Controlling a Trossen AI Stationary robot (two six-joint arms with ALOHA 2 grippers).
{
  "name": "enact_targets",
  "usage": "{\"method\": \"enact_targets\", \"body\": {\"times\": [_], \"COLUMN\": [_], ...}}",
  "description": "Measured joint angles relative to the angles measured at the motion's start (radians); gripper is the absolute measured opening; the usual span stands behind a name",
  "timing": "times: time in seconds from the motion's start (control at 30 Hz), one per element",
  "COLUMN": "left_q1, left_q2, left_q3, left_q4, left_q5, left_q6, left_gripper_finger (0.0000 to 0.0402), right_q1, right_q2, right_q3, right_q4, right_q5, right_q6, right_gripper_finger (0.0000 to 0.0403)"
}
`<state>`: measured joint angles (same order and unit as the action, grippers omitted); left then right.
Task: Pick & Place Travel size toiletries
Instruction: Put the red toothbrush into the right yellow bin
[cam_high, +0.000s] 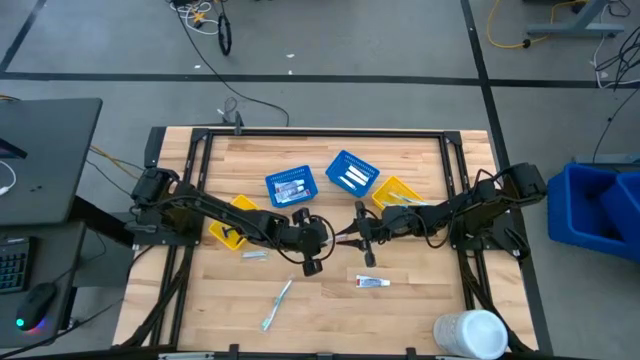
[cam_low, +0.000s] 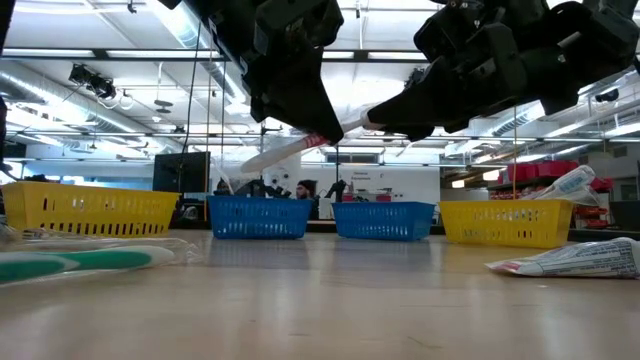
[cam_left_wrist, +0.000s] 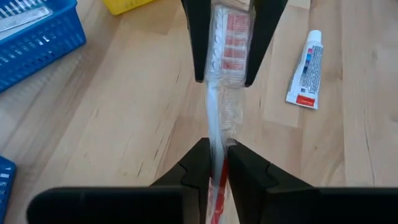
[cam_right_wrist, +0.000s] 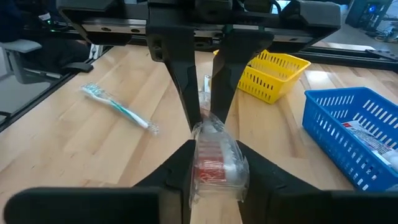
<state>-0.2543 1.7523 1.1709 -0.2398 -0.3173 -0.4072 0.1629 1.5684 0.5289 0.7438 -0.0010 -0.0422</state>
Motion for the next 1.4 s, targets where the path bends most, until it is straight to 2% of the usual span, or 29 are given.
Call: {"method": "enact_targets", "body": {"times": [0.27, 0.43, 0.57, 0.67, 0.8, 1.07, 1.27, 1.4], "left_q1": [0.0, 0.0, 0.001, 0.0, 0.0, 0.0, 0.0, 0.001], "left_q2": [0.0, 0.0, 0.0, 0.0, 0.0, 0.0, 0.0, 0.0], "left_q3": [0.0, 0.0, 0.0, 0.0, 0.0, 0.0, 0.0, 0.0], "left_q4": [0.02, 0.023, 0.022, 0.022, 0.022, 0.021, 0.022, 0.022], "left_q5": [-0.012, -0.056, -0.076, -0.099, -0.101, -0.109, -0.113, -0.115], "left_q6": [-0.008, -0.023, -0.024, -0.027, -0.032, -0.033, -0.034, -0.034], "left_gripper_finger": [0.0079, 0.0099, 0.0117, 0.0125, 0.013, 0.0128, 0.0128, 0.0128], "right_q1": [0.012, 0.059, 0.086, 0.106, 0.133, 0.183, 0.184, 0.172], "right_q2": [0.0, -0.013, -0.085, -0.184, -0.355, -0.745, -0.961, -1.044], "right_q3": [0.0, 0.0, 0.0, 0.001, 0.001, 0.001, 0.001, 0.001], "right_q4": [-0.042, -0.128, -0.225, -0.388, -0.658, -1.017, -1.363, -1.571], "right_q5": [0.007, 0.139, 0.217, 0.275, 0.402, 0.615, 0.693, 0.733], "right_q6": [0.019, 0.02, 0.038, 0.077, 0.185, 0.257, 0.35, 0.513], "right_gripper_finger": [0.0096, 0.0086, 0.0099, 0.0102, 0.0091, 0.0087, 0.0087, 0.0092]}}
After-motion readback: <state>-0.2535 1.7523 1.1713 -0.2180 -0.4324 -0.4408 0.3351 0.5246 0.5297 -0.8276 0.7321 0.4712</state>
